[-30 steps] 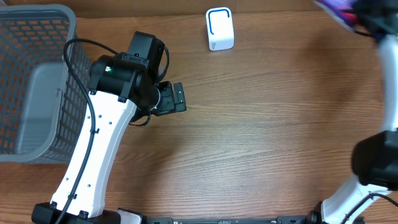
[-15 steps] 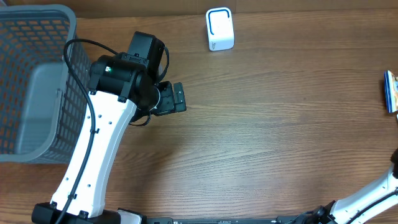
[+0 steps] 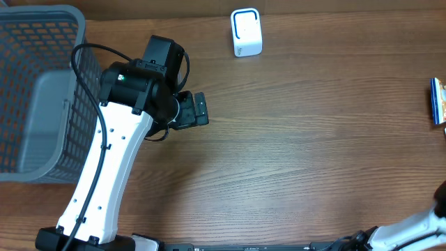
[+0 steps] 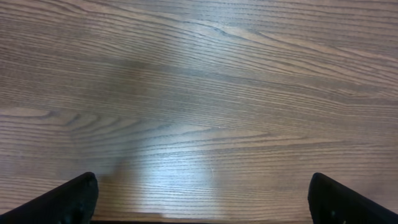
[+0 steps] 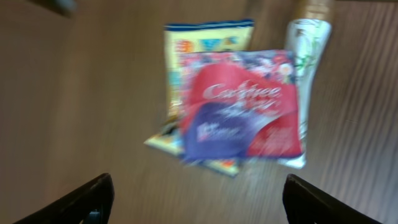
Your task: Scan the item barcode
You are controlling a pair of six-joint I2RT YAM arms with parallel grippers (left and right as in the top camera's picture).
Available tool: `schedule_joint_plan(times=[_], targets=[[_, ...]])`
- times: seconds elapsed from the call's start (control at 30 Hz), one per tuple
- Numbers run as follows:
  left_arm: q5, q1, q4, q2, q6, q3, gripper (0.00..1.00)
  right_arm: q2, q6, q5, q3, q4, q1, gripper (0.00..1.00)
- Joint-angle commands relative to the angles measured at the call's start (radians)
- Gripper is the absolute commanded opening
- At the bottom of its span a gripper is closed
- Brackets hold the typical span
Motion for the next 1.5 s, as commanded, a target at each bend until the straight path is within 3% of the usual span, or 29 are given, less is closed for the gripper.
schedule_joint_plan(times=[0.0,0.1,0.3,0.53,0.63,0.8,1.27,1.47], targets=[[-0.007,-0.001,0.002,-0.009,0.016,0.014,1.00,-0.180,0.012,-0.161,0.041,-0.083,0.024,1.00],[-0.007,-0.001,0.002,-0.009,0.016,0.014,1.00,-0.317,0.011,-0.171,0.021,-0.216,0.050,1.00],[-0.007,-0.001,0.002,-0.009,0.016,0.014,1.00,-0.525,-0.042,-0.104,-0.108,-0.303,0.125,1.00],[-0.007,-0.001,0.002,-0.009,0.016,0.014,1.00,-0.798,-0.055,-0.107,-0.454,-0.271,0.232,1.00],[-0.007,-0.001,0.002,-0.009,0.016,0.014,1.00,-0.917,-0.067,-0.136,-0.689,-0.217,0.310,1.00],[-0.007,-0.001,0.002,-0.009,0.016,0.014,1.00,-0.919,-0.068,-0.264,-0.834,-0.236,0.322,1.00],[-0.007,-0.001,0.002,-0.009,0.016,0.014,1.00,-0.734,-0.120,-0.217,-0.846,-0.246,0.325,1.00],[-0.007,-0.001,0.002,-0.009,0.016,0.014,1.00,-0.735,-0.120,-0.242,-0.896,-0.086,0.436,1.00]])
